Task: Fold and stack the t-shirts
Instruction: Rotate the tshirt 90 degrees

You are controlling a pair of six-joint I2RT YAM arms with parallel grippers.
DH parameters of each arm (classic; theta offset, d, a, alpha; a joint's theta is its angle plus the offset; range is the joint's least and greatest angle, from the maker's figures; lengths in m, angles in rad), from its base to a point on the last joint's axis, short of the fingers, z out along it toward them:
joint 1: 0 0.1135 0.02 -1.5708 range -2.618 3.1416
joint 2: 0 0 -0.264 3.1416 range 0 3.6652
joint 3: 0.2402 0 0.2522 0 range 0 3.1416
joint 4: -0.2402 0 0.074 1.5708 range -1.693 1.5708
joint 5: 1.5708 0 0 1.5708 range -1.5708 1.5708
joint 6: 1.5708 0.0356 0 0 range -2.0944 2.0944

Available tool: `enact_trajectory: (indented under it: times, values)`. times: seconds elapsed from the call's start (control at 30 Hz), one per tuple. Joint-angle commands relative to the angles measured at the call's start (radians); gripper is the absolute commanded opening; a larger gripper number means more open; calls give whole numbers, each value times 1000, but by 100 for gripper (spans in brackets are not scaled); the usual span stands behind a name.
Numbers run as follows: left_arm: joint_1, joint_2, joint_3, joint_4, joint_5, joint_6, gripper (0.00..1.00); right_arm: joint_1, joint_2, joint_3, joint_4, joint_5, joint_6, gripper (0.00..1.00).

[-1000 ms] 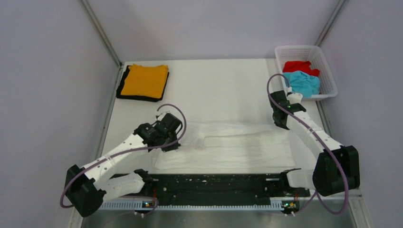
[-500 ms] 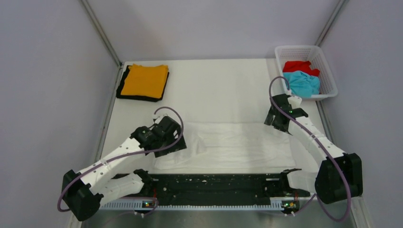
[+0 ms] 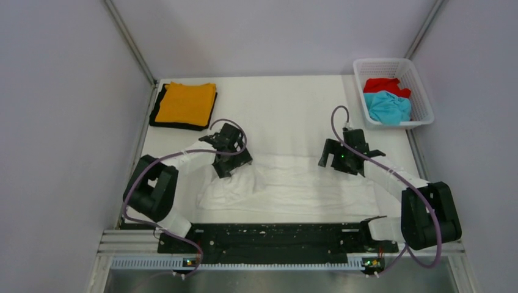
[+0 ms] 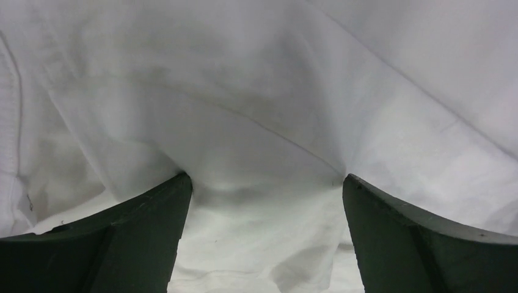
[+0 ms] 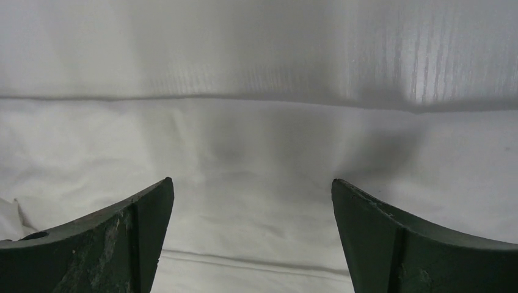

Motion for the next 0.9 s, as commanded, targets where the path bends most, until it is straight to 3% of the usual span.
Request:
enact_trajectory:
  times: [0.0, 0.1, 0.27, 0.4, 0.43, 0.47, 0.57, 0.87]
  values:
    - [87, 198, 109, 132, 72, 19, 99, 8, 11, -24, 37, -25, -17, 99]
    - [140, 383, 314, 73, 132, 64, 99, 9, 0, -72, 13, -76, 6, 99]
    - [154, 742, 865, -32, 223, 100, 99, 69, -15, -127, -30, -253, 39, 99]
    - [155, 1126, 1453, -5, 362, 11, 99, 244, 16, -50, -129, -377, 11, 99]
    - [155, 1212, 1593, 36, 404, -39, 99, 275, 21, -19, -156, -435, 17, 99]
    - [154, 1296, 1679, 183, 450, -104, 99, 307, 6, -4, -150, -474, 25, 99]
    - [153, 1354, 1675, 455, 477, -263, 99, 353, -68, 38, -179, -462, 20, 99]
    - [133, 1319, 1666, 522, 355, -224, 99, 353, -181, 87, -259, -270, 27, 99]
